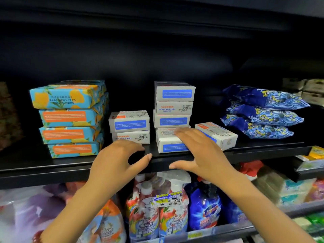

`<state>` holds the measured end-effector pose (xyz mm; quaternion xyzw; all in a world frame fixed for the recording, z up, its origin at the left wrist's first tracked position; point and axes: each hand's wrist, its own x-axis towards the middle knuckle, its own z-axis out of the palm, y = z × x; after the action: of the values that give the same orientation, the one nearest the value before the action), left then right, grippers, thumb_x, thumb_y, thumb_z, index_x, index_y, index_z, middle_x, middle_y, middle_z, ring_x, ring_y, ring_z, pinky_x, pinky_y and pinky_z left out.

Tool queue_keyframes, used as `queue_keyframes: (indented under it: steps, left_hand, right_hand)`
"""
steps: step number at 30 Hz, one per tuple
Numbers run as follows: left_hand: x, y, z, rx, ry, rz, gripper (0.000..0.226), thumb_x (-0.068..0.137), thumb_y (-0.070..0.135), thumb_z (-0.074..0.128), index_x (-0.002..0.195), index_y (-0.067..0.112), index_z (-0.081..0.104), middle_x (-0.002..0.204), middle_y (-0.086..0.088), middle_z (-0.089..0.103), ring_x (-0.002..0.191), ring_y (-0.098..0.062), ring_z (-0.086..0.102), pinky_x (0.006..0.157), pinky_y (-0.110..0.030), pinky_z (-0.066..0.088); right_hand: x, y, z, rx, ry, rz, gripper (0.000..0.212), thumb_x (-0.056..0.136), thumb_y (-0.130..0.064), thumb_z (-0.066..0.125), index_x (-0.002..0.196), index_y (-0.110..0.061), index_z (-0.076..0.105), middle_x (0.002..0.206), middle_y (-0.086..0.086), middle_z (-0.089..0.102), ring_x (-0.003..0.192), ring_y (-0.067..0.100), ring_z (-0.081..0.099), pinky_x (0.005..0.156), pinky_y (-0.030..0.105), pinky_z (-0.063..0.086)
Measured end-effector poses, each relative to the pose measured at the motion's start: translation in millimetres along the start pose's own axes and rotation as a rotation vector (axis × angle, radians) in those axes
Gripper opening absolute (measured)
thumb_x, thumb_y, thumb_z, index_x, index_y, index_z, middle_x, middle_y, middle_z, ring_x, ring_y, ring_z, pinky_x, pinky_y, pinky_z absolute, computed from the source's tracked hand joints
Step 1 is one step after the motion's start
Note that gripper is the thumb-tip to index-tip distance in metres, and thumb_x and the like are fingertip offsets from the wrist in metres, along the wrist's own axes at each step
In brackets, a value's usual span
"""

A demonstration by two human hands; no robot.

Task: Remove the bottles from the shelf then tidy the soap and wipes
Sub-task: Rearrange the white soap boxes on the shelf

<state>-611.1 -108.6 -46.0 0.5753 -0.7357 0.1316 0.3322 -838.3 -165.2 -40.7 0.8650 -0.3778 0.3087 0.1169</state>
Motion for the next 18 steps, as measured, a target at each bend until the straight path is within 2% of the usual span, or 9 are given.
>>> queue_keyframes:
  steps: [2,5,8,11,13,15,18]
  left_hand:
    - [-0.3,0.6,-0.3,-0.006,0.009,0.003,0.048,0.081,0.06,0.043,0.087,0.024,0.074,0.085,0.011,0.072,0.083,-0.015,0.067,0.062,-0.03,0.053]
    - [-0.3,1.0,-1.0,-0.009,0.004,0.008,0.049,0.081,0.061,0.042,0.087,0.024,0.074,0.085,0.011,0.072,0.082,-0.015,0.067,0.061,-0.029,0.052]
    - [-0.1,1.7,-1.8,-0.025,0.011,0.015,0.054,0.082,0.065,0.038,0.091,0.025,0.073,0.088,0.012,0.072,0.085,-0.012,0.066,0.062,-0.025,0.049]
    - [-0.3,3.3,-3.0,-0.149,0.062,-0.011,0.06,0.083,0.068,0.034,0.099,0.025,0.073,0.095,0.012,0.071,0.091,-0.011,0.064,0.068,-0.023,0.047]
    - [-0.1,5.7,-5.4,-0.306,0.101,-0.03,0.066,0.078,0.074,0.039,0.103,0.022,0.072,0.099,0.013,0.07,0.097,-0.006,0.063,0.078,-0.024,0.05]
    - [0.4,11.7,-9.7,-0.42,0.143,-0.006,0.07,0.072,0.079,0.047,0.103,0.022,0.072,0.1,0.019,0.068,0.099,0.003,0.06,0.083,-0.015,0.049]
    - [4.0,26.5,-17.6,-0.587,0.123,0.027,0.049,0.068,0.064,0.065,0.098,0.026,0.072,0.096,0.021,0.07,0.095,0.006,0.063,0.08,-0.014,0.049]
  right_hand:
    - [-5.1,-1.3,3.5,0.02,0.086,0.0,0.078,0.066,-0.068,0.056,0.124,-0.016,0.055,0.122,-0.002,0.06,0.114,0.01,0.043,0.089,0.024,0.039]
    - [-12.5,-3.5,2.1,0.021,0.208,-0.06,0.059,0.064,-0.047,0.071,0.111,-0.012,0.06,0.108,-0.001,0.063,0.101,0.014,0.047,0.081,0.022,0.043]
    - [-18.3,-4.7,-0.9,0.005,0.259,-0.103,0.044,0.071,-0.026,0.075,0.109,-0.011,0.062,0.106,0.0,0.064,0.1,0.014,0.05,0.075,0.022,0.044]
    - [-18.9,-10.6,-8.1,0.158,0.295,-0.028,0.036,0.081,-0.035,0.061,0.11,-0.012,0.061,0.103,-0.004,0.063,0.096,0.011,0.053,0.077,0.018,0.042]
    - [-16.8,-21.8,-20.1,0.463,0.309,0.125,0.034,0.08,-0.043,0.058,0.107,-0.021,0.061,0.096,-0.016,0.062,0.09,0.002,0.056,0.074,0.011,0.04]
    - [-15.1,-31.7,-29.3,0.736,0.295,0.207,0.029,0.079,-0.047,0.057,0.101,-0.029,0.061,0.093,-0.018,0.065,0.087,-0.001,0.061,0.069,0.008,0.043]
    - [-12.9,-40.9,-33.8,0.93,0.219,0.229,0.029,0.078,-0.051,0.056,0.1,-0.034,0.062,0.097,-0.018,0.069,0.091,0.0,0.065,0.069,0.012,0.048]
